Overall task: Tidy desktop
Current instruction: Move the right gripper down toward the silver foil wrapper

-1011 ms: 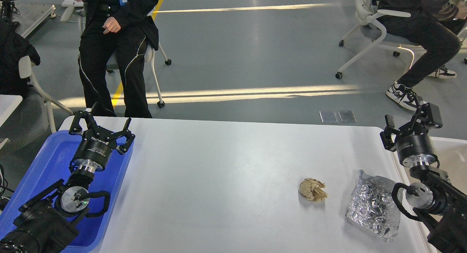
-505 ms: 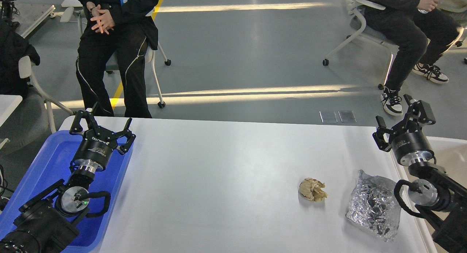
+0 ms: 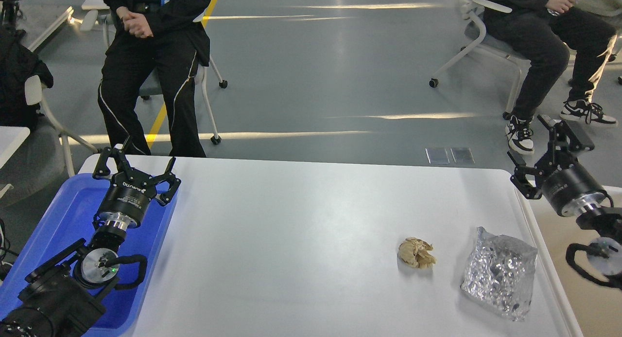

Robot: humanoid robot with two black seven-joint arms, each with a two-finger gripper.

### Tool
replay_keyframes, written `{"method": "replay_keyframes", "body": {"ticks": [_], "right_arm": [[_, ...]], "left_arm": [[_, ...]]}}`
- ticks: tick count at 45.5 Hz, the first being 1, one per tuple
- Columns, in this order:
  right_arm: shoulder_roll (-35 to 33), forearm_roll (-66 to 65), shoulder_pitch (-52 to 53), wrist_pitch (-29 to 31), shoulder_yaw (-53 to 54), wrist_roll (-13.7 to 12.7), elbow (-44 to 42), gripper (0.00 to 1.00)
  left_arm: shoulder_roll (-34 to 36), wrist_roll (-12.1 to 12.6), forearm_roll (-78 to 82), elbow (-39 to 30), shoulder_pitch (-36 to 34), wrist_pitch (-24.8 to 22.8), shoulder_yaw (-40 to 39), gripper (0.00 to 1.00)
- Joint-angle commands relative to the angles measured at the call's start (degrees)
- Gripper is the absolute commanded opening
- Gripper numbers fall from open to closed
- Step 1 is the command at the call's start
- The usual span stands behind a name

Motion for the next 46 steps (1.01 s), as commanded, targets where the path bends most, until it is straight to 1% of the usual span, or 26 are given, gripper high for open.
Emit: {"method": "replay_keyframes", "body": {"ticks": [1, 5, 10, 13, 16, 20, 24, 31, 32, 37, 41, 46], "right_arm": [[-13.51, -2.34, 4.83, 0.1, -8.93, -7.77, 9.95, 1.0], [-17.11, -2.69, 5.89, 1.5, -9.99, -9.09, 13.98, 1.0], [-22.12, -7.69, 5.89, 8.26, -10.26, -12.25, 20.05, 1.0], [-23.09, -12.61, 5.89, 10.38, -10.26, -14.19, 21.55, 1.0], [-23.54, -16.22, 5.63, 10.82, -10.43, -15.68, 22.34, 1.0], [-24.67, -21.05, 5.19, 10.82, -10.43, -15.86, 23.05, 1.0], [-27.13, -27.81, 5.01, 10.82, -10.35, -16.13, 25.94, 1.0], [-27.84, -42.75, 4.57, 10.73, -10.61, -15.86, 26.83, 1.0], [-27.84, -46.43, 4.14, 10.73, -11.56, -15.78, 26.83, 1.0], [-26.79, -53.74, 3.34, 8.98, -16.13, -15.86, 26.39, 1.0], [-24.34, -59.02, 3.34, 6.7, -20.7, -15.95, 25.16, 1.0], [-21.26, -61.58, 3.43, 4.5, -23.88, -16.04, 21.83, 1.0]], "left_arm": [[0.05, -0.01, -0.06, 0.01, 0.0, 0.01, 0.0, 1.0], [0.05, -0.01, -0.06, 0.01, 0.0, 0.01, 0.0, 1.0], [0.05, -0.01, -0.06, 0.01, 0.0, 0.01, 0.0, 1.0], [0.05, -0.09, -0.06, 0.01, 0.0, 0.01, 0.0, 1.0], [0.05, -0.01, -0.06, 0.01, 0.0, 0.01, 0.0, 1.0], [0.05, -0.01, -0.06, 0.01, 0.0, 0.01, 0.0, 1.0], [-0.04, -0.01, -0.06, 0.01, 0.0, 0.01, 0.0, 1.0], [0.05, -0.01, -0.06, 0.01, 0.0, 0.01, 0.0, 1.0], [0.05, -0.01, -0.06, 0.01, 0.0, 0.01, 0.0, 1.0], [0.05, -0.09, -0.06, 0.01, 0.0, 0.01, 0.0, 1.0], [-0.04, -0.01, -0.06, 0.01, 0.0, 0.01, 0.0, 1.0], [-0.04, -0.01, -0.06, 0.01, 0.0, 0.01, 0.0, 1.0]]}}
